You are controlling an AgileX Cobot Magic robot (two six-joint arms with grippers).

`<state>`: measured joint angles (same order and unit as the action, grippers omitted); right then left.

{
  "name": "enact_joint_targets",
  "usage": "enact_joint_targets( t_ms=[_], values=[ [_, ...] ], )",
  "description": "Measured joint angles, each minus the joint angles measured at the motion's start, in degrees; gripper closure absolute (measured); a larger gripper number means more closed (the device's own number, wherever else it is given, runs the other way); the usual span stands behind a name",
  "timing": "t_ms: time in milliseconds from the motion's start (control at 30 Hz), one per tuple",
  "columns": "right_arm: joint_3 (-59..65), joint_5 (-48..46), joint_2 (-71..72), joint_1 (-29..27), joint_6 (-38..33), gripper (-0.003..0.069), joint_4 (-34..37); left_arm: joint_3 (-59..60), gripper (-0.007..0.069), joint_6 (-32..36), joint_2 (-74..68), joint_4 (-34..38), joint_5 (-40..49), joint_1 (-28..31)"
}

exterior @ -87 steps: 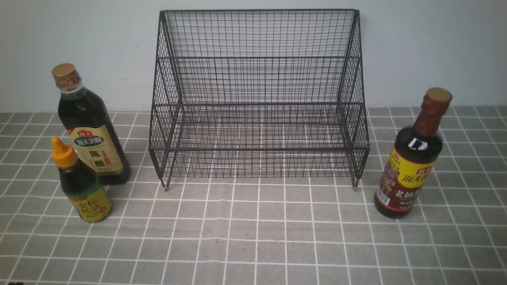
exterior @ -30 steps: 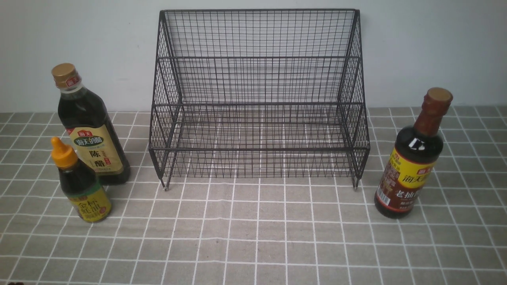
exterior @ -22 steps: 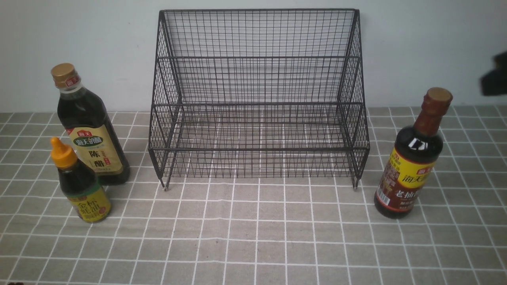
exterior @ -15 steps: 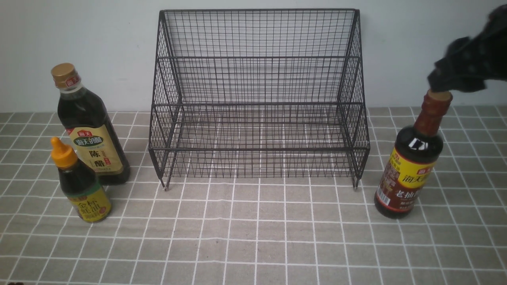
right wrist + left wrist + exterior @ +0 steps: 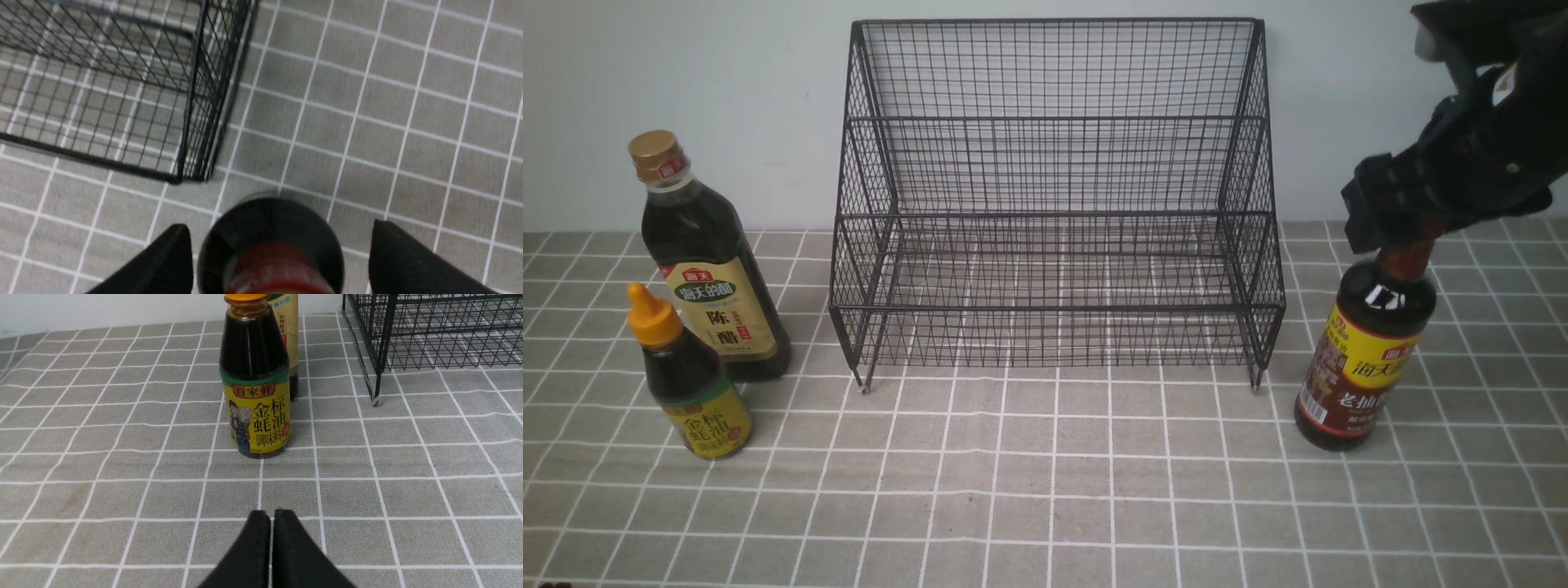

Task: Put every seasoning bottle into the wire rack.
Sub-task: Use the right arm to grab the condiment bottle closest to it

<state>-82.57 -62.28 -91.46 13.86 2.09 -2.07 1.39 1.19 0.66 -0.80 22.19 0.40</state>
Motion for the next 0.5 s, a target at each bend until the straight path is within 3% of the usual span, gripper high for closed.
enact_joint_targets(
  t_ms=[200, 267, 300, 500],
  values=[
    [0.0, -0.8, 0.0, 0.0, 0.0, 0.0245, -0.7, 0.0, 0.0631, 0.0, 0.0, 0.0, 0.0, 0.0],
    [0.0, -0.8, 0.0, 0.0, 0.0, 0.0306, -0.6, 0.0, 0.0631, 0.0, 0.0, 0.0, 0.0, 0.0],
    [0.0, -0.8, 0.0, 0.0, 0.1, 0.0374, -0.4, 0.0, 0.0631, 0.0, 0.0, 0.0, 0.0, 0.0],
    [0.0, -1.1, 0.2, 0.0, 0.0, 0.0384, 0.2, 0.0, 0.0631, 0.0, 0.0, 0.0, 0.0, 0.0]
  ],
)
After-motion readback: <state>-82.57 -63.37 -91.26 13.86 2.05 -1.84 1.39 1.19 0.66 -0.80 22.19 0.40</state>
